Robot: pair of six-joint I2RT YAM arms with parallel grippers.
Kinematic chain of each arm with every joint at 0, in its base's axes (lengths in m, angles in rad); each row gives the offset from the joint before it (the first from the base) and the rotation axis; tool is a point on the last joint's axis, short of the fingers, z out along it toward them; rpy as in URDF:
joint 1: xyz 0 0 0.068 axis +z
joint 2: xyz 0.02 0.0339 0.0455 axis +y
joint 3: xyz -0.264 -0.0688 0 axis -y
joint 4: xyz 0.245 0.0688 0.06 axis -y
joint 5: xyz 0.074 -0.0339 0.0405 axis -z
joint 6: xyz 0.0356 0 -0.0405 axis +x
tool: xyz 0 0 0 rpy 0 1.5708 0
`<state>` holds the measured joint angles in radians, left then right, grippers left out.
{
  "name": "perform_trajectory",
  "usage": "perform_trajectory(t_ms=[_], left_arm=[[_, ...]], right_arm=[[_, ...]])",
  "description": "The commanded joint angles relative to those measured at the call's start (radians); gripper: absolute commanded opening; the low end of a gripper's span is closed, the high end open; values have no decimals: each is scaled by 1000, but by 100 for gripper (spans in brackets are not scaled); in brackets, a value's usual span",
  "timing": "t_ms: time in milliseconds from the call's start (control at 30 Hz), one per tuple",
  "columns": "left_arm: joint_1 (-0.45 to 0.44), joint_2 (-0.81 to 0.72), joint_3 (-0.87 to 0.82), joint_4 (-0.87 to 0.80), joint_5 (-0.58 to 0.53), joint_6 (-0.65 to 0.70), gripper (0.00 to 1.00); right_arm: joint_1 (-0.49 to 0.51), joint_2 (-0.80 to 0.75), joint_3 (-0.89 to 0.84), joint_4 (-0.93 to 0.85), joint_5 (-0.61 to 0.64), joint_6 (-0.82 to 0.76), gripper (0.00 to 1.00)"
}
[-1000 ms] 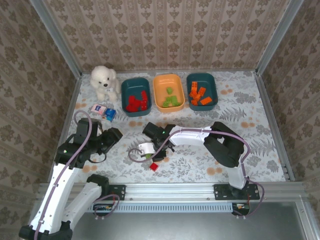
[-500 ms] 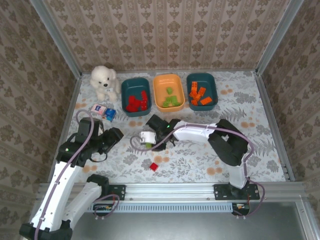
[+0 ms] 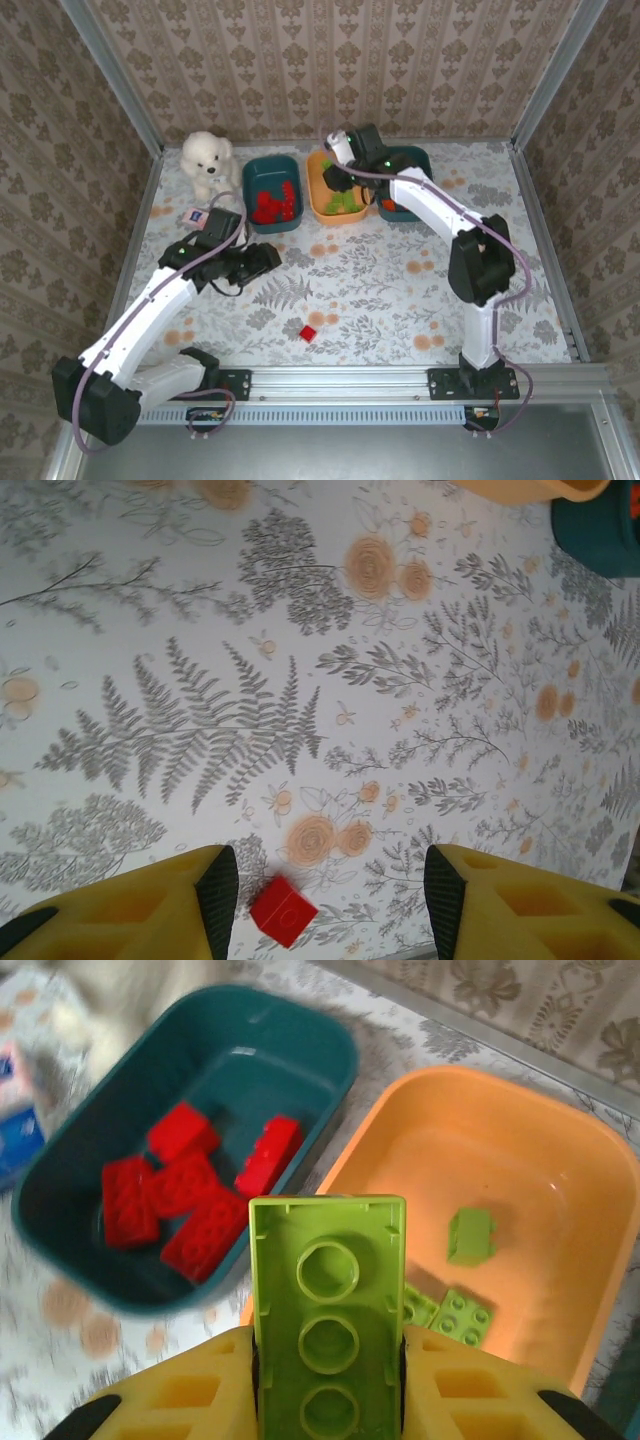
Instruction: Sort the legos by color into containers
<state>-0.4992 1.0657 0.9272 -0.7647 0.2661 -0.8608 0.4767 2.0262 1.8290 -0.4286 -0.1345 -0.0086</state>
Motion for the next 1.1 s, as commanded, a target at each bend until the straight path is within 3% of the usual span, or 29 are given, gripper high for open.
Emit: perform_trajectory(t_ms=[0, 300, 800, 1067], left_arm=[[-14, 27, 46, 48, 5, 37, 55], [-35, 75, 101, 2, -13, 94, 55], [-68, 77, 93, -49, -11, 157, 55], [-79, 61, 82, -51, -18, 139, 55]], right_arm=[[10, 140, 152, -163, -8, 193, 29], [-35, 400, 449, -263, -94, 499, 31], [-53, 588, 608, -277, -145, 581, 35], [-56, 598, 611, -308, -123, 560, 48]])
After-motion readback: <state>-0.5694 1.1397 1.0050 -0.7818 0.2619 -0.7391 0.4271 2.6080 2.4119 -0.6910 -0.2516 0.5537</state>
